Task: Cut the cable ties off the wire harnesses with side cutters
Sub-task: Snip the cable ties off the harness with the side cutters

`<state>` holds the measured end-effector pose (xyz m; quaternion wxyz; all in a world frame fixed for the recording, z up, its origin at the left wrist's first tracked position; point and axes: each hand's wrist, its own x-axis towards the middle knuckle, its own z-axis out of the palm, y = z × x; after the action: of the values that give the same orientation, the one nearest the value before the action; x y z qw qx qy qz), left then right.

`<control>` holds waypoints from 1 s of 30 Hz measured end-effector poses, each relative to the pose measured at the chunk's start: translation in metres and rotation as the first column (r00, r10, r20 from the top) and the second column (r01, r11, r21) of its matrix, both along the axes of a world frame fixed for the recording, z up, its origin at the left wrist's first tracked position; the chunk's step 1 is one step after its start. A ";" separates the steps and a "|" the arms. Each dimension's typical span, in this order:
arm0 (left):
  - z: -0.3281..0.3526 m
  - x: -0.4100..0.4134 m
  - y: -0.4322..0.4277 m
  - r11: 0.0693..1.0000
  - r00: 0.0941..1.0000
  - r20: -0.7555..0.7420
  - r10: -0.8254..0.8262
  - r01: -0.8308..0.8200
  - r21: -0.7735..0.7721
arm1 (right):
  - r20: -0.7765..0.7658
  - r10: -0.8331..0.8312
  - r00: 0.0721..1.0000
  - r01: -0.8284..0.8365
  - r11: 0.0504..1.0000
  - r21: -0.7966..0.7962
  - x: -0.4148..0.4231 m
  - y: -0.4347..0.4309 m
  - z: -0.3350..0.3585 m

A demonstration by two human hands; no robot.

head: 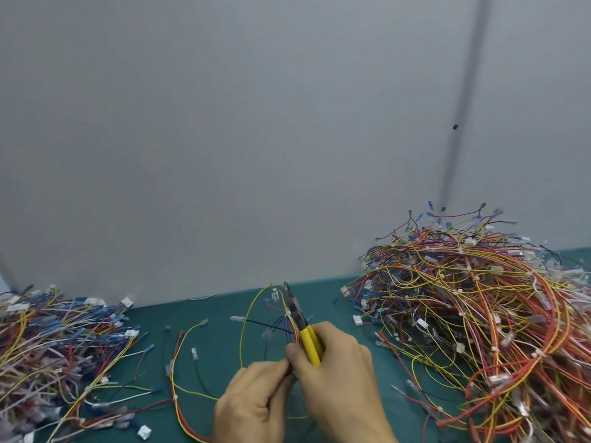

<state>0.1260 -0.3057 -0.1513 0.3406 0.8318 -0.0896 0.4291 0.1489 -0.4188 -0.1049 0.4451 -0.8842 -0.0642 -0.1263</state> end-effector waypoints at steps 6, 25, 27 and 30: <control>-0.002 0.004 0.005 0.985 0.998 0.039 0.058 -0.063 0.162 | -0.132 0.099 0.986 -0.047 0.937 0.347 0.012 0.000 -0.007; -0.010 0.007 0.017 0.975 0.962 -0.272 0.010 0.051 0.216 | 0.134 0.015 0.991 -0.121 0.543 0.831 0.010 -0.022 0.027; -0.009 0.006 0.019 0.975 0.953 -0.302 0.018 0.051 0.218 | 0.160 -0.024 0.987 -0.124 0.521 0.844 0.011 -0.027 0.036; -0.005 0.005 0.022 0.980 0.948 -0.309 0.081 -0.020 0.196 | 0.206 -0.069 0.976 -0.141 0.522 0.841 0.014 -0.034 0.057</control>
<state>0.1310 -0.2841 -0.1563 0.2581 0.9205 -0.0533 0.2885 0.1628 -0.4526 -0.0479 0.8128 -0.5334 -0.0602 -0.2263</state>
